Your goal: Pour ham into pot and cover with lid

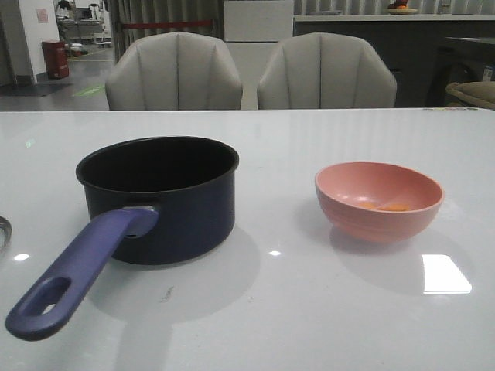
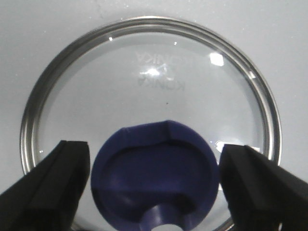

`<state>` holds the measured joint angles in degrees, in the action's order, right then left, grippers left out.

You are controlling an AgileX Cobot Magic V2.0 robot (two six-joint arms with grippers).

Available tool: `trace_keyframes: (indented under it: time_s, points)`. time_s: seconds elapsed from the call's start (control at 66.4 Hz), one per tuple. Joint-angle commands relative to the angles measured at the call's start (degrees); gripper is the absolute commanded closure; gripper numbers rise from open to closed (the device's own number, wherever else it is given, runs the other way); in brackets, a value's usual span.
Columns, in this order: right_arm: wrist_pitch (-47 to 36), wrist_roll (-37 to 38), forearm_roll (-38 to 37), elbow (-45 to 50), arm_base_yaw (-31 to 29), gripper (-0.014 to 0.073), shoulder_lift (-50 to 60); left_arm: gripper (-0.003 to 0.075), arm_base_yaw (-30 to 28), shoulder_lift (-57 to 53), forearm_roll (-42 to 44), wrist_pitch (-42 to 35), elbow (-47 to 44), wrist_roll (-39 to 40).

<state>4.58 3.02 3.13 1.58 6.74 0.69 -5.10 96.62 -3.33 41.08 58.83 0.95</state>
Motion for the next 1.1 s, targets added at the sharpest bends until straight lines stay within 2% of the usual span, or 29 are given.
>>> trace_keyframes:
  time_s: [0.0,0.286,0.633,0.843,1.084]
  points:
    - [-4.58,-0.15,-0.67,-0.3,0.04,0.0452,1.07,0.0143,-0.03,-2.2,-0.51,-0.93,1.45,-0.19]
    - [-4.58,-0.15,-0.67,-0.3,0.04,0.0452,1.07,0.0148,1.29,-4.46,-0.29,2.42,6.82,-0.19]
    - [-4.58,-0.15,-0.67,-0.3,0.04,0.0452,1.07,0.0148,8.32,-20.6,0.17,-1.84,8.26,-0.19]
    - [-4.58,-0.15,-0.67,-0.3,0.04,0.0452,1.07,0.0148,9.53,-33.24,-0.06,-2.64,3.55,-0.19]
    - [-4.58,-0.15,-0.67,-0.3,0.04,0.0452,1.07,0.0148,9.53,-49.45,-4.15,-7.09,-8.75,-0.19]
